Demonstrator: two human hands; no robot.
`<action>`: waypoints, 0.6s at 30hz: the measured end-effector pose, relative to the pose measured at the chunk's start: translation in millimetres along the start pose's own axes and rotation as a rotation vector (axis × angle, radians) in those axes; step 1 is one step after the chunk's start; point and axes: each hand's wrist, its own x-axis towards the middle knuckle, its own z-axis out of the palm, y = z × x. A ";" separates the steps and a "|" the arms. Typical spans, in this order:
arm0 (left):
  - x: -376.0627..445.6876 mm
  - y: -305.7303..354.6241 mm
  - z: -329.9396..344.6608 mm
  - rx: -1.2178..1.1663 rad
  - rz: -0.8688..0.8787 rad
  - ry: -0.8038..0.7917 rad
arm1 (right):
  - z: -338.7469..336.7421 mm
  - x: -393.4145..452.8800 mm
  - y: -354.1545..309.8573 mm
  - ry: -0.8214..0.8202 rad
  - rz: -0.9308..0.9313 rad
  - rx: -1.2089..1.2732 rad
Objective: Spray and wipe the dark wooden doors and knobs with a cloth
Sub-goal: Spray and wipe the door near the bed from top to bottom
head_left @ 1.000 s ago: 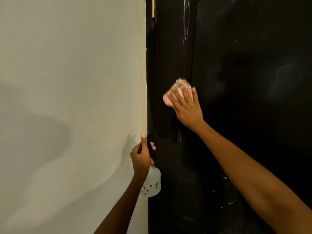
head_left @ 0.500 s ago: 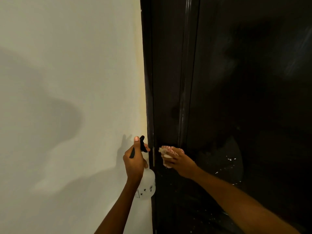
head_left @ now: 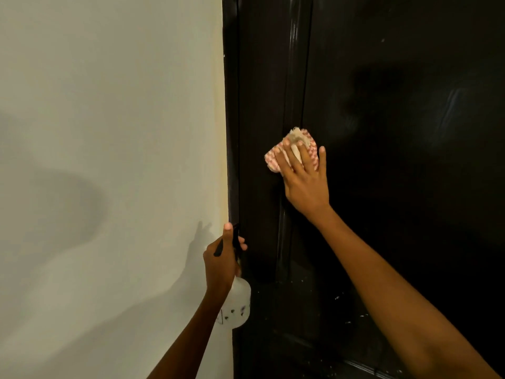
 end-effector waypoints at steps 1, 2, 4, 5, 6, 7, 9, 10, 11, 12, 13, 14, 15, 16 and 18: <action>2.8 3.6 2.7 -0.013 -0.022 -0.018 | 2.3 -10.4 -2.8 0.005 0.011 0.004; 4.9 8.2 5.3 -0.021 -0.038 -0.029 | 7.0 -27.0 -6.5 -0.001 0.003 0.017; 6.6 15.1 8.9 0.001 -0.037 -0.011 | 19.5 -76.7 -15.9 -0.076 -0.076 0.042; 6.8 18.6 10.9 0.017 -0.031 -0.009 | 25.3 -105.1 -18.5 -0.150 -0.156 0.038; 6.7 23.4 12.5 0.023 -0.029 -0.019 | 29.3 -132.3 -20.0 -0.240 -0.257 0.024; 7.3 27.1 14.1 0.029 -0.042 -0.040 | 31.4 -156.4 -21.2 -0.345 -0.361 0.001; 7.0 32.6 16.0 0.039 -0.103 -0.096 | 31.7 -180.0 -21.3 -0.512 -0.513 -0.057; 5.4 33.5 16.1 0.044 -0.115 -0.115 | 30.4 -181.0 -19.4 -0.541 -0.559 -0.086; 3.5 33.1 15.8 0.051 -0.098 -0.114 | 29.2 -177.2 -17.2 -0.546 -0.593 -0.106; 0.1 32.7 15.0 0.059 -0.070 -0.105 | 26.0 -170.8 -15.3 -0.538 -0.603 -0.122; -3.5 32.7 14.2 0.062 -0.049 -0.096 | 21.5 -161.0 -13.3 -0.522 -0.577 -0.128; -6.0 34.5 14.2 0.053 -0.039 -0.101 | 15.5 -147.9 -10.4 -0.501 -0.513 -0.135; -7.4 37.0 14.8 0.045 -0.034 -0.113 | 9.4 -131.4 -6.1 -0.470 -0.438 -0.135; -7.2 40.6 15.5 0.042 -0.031 -0.125 | 3.3 -111.8 -0.6 -0.429 -0.384 -0.129; -4.1 49.8 18.2 0.027 -0.020 -0.136 | -11.2 -65.9 13.3 -0.343 -0.338 -0.129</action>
